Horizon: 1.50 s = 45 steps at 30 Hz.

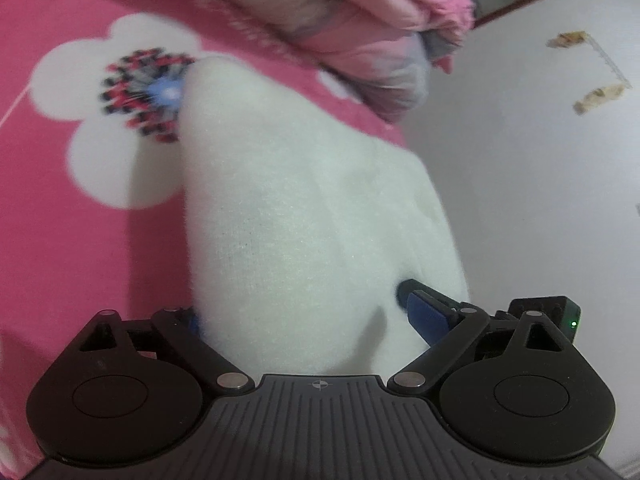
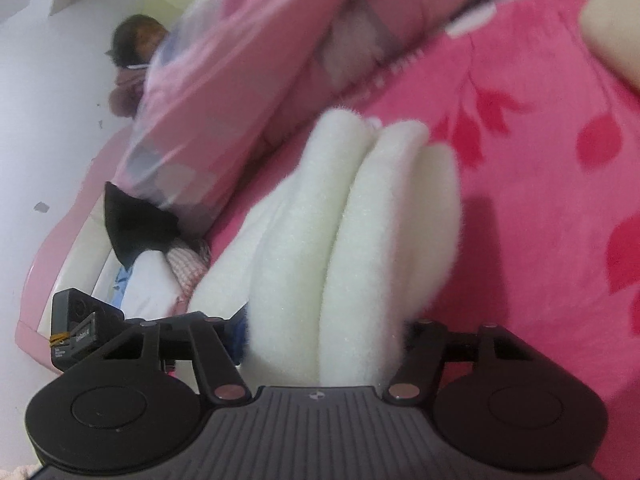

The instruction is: Fold clothes

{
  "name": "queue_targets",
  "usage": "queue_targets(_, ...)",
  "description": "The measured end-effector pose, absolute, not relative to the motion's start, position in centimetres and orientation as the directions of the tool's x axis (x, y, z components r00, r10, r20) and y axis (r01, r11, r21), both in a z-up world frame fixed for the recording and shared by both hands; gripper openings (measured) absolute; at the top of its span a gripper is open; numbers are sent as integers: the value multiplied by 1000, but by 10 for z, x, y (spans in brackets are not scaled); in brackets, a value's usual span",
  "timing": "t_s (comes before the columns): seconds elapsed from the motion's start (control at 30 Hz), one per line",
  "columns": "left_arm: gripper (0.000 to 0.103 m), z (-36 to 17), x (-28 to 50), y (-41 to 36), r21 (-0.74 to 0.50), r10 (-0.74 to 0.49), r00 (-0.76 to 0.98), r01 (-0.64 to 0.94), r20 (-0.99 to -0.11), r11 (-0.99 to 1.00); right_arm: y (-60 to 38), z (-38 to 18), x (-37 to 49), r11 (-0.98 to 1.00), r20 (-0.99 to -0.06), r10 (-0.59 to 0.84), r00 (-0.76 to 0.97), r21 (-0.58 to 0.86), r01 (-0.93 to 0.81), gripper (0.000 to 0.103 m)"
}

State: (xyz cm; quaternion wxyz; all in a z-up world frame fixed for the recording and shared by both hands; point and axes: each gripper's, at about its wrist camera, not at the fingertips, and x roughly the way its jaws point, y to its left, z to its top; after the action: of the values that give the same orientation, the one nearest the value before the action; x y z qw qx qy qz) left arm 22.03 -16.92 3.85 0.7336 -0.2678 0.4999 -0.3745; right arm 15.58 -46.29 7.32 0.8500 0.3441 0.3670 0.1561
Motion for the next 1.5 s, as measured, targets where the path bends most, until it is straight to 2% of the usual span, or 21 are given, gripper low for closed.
queue_targets(0.3, 94, 112, 225, -287, -789, -906, 130, 453, -403, 415, -546, 151, 115, 795, -466, 391, 794, 606, -35, 66)
queue_targets(0.47, 94, 130, 242, -374, -774, -926, 89, 523, -367, 356, -592, 194, 93, 835, -426, 319, 847, 549, -38, 66)
queue_targets(0.57, 94, 132, 256, -423, -768, -929, 71, 541, -364, 343, -632, 202, 94, 857, -424, 276, 863, 515, -21, 66)
queue_targets(0.8, 94, 120, 282, -493, -769, -923, 37, 540, -383, 341, -705, 189, 123, 890, -462, 237, 855, 457, 0, 66)
queue_targets(1.13, 94, 79, 287, -521, -792, -917, -23, 513, -398, 331, -758, 161, 153, 911, -532, 294, 794, 407, -64, 66)
queue_targets(1.33, 94, 37, 295, -527, -788, -901, -5, 487, -434, 377, -783, 117, 178, 889, -571, 342, 746, 454, -61, 68)
queue_targets(1.37, 94, 29, 296, -528, -787, -897, -4, 482, -443, 386, -787, 105, 183, 883, -579, 353, 735, 466, -57, 70)
queue_targets(1.43, 94, 21, 297, -527, -779, -898, 2, 496, -439, 383, -798, 76, 195, 876, -618, 340, 709, 481, -1, 80)
queue_targets(1.47, 94, 18, 299, -525, -794, -907, 3, 482, -420, 370, -805, 66, 198, 863, -618, 336, 710, 504, 30, 89)
queue_targets(1.5, 95, 19, 302, -521, -812, -913, 5, 454, -409, 367, -811, 59, 198, 843, -607, 336, 720, 535, 58, 91)
